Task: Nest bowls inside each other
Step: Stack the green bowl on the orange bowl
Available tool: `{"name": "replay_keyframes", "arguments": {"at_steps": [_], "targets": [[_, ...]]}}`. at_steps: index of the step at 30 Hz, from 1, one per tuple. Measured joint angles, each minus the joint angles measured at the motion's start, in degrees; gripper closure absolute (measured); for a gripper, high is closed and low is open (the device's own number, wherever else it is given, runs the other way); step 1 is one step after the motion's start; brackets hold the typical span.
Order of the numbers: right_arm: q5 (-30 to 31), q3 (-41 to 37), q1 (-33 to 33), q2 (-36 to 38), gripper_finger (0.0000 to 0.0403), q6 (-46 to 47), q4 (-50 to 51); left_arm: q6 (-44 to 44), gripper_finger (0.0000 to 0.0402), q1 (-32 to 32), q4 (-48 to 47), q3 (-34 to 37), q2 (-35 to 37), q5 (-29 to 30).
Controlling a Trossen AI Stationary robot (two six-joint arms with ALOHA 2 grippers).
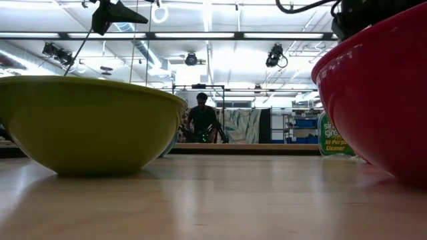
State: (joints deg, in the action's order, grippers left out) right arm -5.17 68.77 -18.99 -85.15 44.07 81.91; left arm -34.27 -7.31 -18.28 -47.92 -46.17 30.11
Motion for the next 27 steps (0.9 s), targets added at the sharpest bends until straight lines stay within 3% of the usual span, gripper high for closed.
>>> {"name": "replay_keyframes", "arguments": {"at_steps": [11,14,18,23,27], "targets": [[-0.81,3.93,2.70,2.94,0.0197,0.92,6.16,2.85,0.0159,0.00,-0.05,0.00,0.00,0.00],[2.34,5.31,3.46,3.46,0.0191,0.97,5.07,2.87,0.0159,0.00,-0.07,0.00,0.00,0.00],[7.26,5.95,6.14,3.46,0.0192,0.30,-1.59,2.87,0.0159,0.24,-0.56,-0.07,-0.72,0.00],[8.57,5.95,10.86,1.97,0.0196,-3.08,-12.72,1.66,0.0159,0.73,-1.49,-0.10,-1.90,-0.01],[8.63,5.95,13.01,1.12,0.0197,-5.37,-22.63,-0.31,0.0159,0.72,-1.83,-0.12,-2.13,-3.35]]}}
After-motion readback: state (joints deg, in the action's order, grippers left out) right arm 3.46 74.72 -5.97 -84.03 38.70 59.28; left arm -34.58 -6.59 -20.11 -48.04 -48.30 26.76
